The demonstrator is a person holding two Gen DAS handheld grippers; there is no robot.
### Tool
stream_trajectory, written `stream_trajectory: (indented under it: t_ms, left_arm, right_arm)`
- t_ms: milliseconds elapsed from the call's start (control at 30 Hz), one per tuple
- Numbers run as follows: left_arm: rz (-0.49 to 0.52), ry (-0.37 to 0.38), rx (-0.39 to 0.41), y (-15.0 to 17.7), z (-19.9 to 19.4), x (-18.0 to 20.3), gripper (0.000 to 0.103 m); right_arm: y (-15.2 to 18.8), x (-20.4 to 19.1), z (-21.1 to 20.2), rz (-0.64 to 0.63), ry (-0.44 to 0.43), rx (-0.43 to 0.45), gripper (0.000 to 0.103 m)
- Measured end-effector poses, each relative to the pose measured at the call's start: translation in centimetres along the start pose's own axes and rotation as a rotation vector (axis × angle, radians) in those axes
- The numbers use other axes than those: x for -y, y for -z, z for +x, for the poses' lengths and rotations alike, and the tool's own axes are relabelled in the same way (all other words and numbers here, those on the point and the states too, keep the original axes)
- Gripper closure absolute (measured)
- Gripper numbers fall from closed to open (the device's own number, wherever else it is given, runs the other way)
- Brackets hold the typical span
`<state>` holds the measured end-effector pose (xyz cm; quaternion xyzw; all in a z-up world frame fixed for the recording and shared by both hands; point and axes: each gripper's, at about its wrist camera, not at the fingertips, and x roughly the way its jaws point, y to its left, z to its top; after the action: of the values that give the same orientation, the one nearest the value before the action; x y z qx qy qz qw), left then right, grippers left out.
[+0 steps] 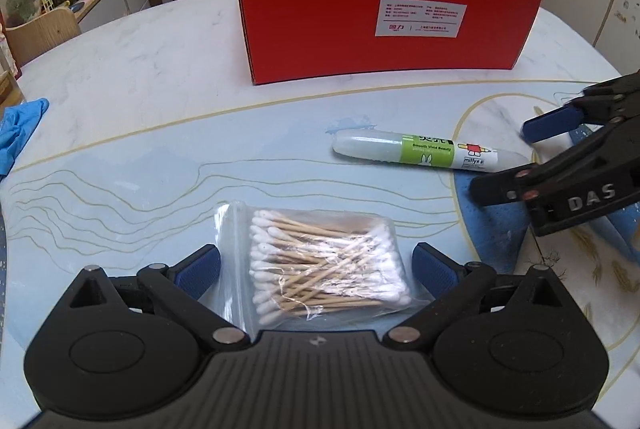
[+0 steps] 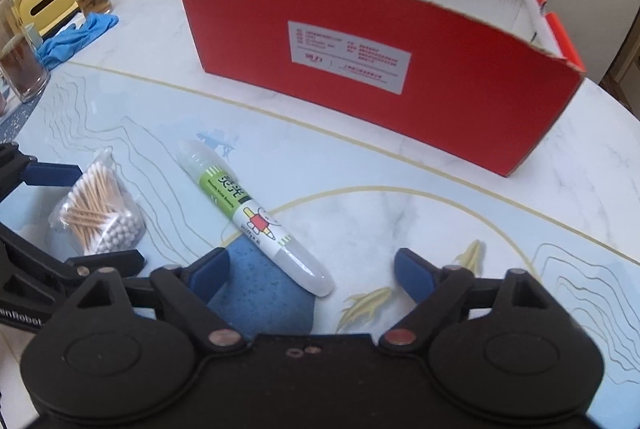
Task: Organize objects
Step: 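Withdraw both tools from the box toward the marker and cotton-swab bag, then grasp the marker pen with the right tool while the left tool grasps the cotton-swab bag, then carry the marker and cotton-swab bag with both tools into the red box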
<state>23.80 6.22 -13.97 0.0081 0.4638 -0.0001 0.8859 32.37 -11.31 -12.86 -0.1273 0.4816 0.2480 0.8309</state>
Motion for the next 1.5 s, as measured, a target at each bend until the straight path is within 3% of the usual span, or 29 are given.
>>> stream_trajectory:
  t_ms: [267,533,933,1033,1500]
  left_arm:
    - [-0.021,-0.017,0.022,0.0,0.2,0.0,0.000]
    - [-0.024,-0.019,0.022,-0.1,0.2,0.0,0.001]
    - [-0.001,-0.006,0.029,-0.3,-0.4,0.4,0.031]
    - [0.004,0.005,0.015,-0.4,-0.4,0.6,0.031]
    - [-0.038,0.089,-0.033,-0.6,-1.2,0.9,0.031]
  right_arm:
    - [-1.0,-1.0,0.7,-0.051,-0.012,0.021,0.025]
    - [-1.5,-2.7,0.6,-0.093,-0.024,0.049,0.053]
    - [-1.2,-3.7,0.2,-0.098,-0.016,0.055,0.081]
    - [-0.9,-3.5,0.0,-0.061,-0.009,0.052,0.086]
    - [2.1,-0.3,-2.9,0.247,-0.107,0.047,0.086]
